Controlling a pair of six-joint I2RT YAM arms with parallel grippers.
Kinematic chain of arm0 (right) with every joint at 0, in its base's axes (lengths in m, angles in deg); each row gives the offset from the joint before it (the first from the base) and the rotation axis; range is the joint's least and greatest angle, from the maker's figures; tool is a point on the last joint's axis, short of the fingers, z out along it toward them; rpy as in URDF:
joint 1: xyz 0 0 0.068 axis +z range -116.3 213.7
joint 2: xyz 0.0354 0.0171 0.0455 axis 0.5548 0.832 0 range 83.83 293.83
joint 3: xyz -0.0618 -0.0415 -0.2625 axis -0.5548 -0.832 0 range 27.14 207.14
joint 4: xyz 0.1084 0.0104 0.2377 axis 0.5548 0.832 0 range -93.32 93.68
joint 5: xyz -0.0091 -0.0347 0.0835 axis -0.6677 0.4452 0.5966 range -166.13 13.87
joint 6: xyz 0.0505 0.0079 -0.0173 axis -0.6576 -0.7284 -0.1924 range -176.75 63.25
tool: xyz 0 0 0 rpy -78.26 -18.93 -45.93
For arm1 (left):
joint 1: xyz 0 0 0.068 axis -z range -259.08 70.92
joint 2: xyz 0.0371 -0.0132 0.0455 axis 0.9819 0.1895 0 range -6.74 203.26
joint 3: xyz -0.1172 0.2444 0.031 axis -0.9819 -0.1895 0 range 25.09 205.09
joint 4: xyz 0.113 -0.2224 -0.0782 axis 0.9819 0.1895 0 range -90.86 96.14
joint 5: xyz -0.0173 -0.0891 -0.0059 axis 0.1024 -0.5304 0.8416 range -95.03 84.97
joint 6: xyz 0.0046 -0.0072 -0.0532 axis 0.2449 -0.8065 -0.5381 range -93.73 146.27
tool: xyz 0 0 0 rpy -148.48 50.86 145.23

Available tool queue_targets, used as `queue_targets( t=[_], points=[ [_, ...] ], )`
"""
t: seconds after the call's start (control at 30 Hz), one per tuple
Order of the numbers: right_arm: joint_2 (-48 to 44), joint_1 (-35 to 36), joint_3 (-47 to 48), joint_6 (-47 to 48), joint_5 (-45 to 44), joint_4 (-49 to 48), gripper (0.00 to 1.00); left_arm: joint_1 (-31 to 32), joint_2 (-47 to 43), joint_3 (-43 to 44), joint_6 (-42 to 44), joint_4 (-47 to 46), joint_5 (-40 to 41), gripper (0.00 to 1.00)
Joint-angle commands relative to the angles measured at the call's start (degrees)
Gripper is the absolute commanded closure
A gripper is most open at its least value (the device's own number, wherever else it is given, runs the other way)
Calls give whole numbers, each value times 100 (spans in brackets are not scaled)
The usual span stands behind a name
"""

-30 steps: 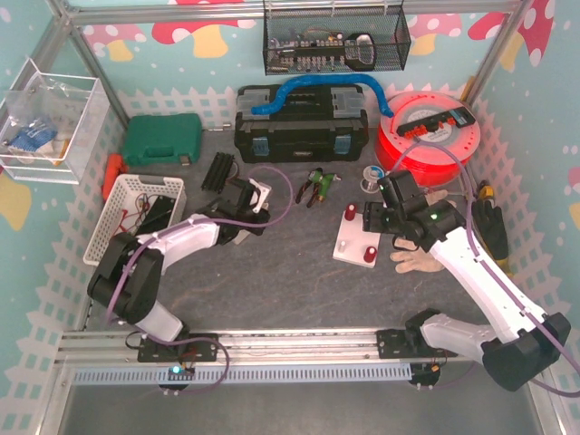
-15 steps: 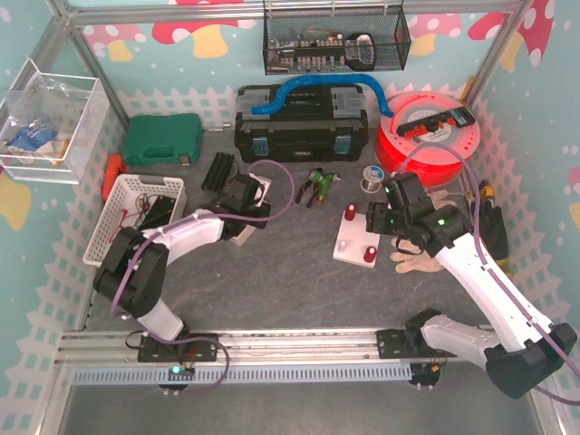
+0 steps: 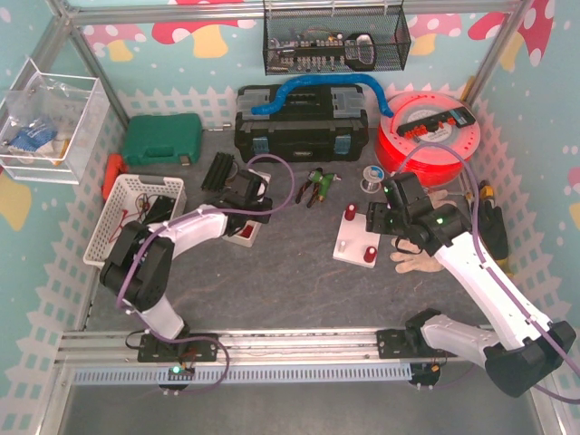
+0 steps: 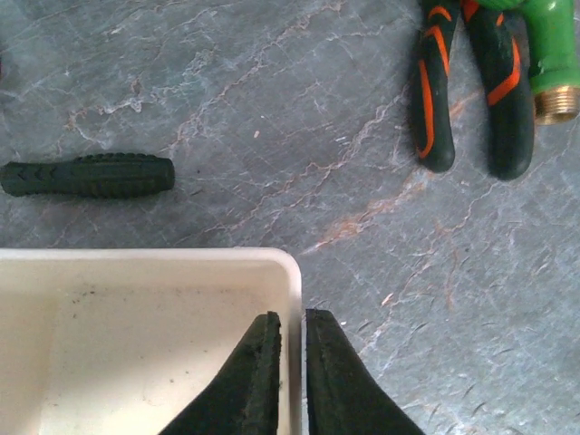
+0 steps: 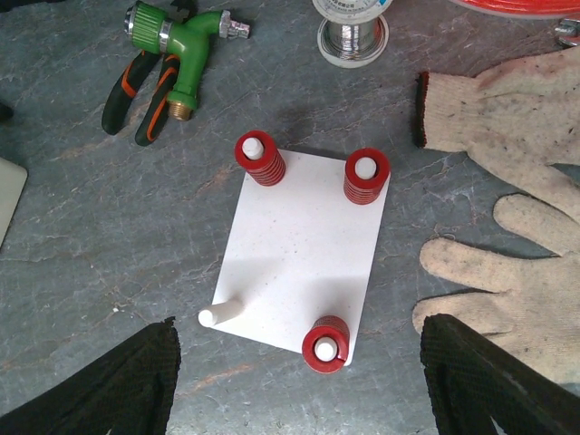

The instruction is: Install the large spring

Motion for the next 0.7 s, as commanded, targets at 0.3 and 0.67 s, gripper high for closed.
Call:
queue_targets(
  t=[0.3,0.67],
  points=[
    [64,-24,127,-152,-88,126,27,-332,-730,366,114,973,-305,54],
    [90,-26,168,-152,-27,117,27,-1452,-971,391,709,2506,-1892,58]
  ],
)
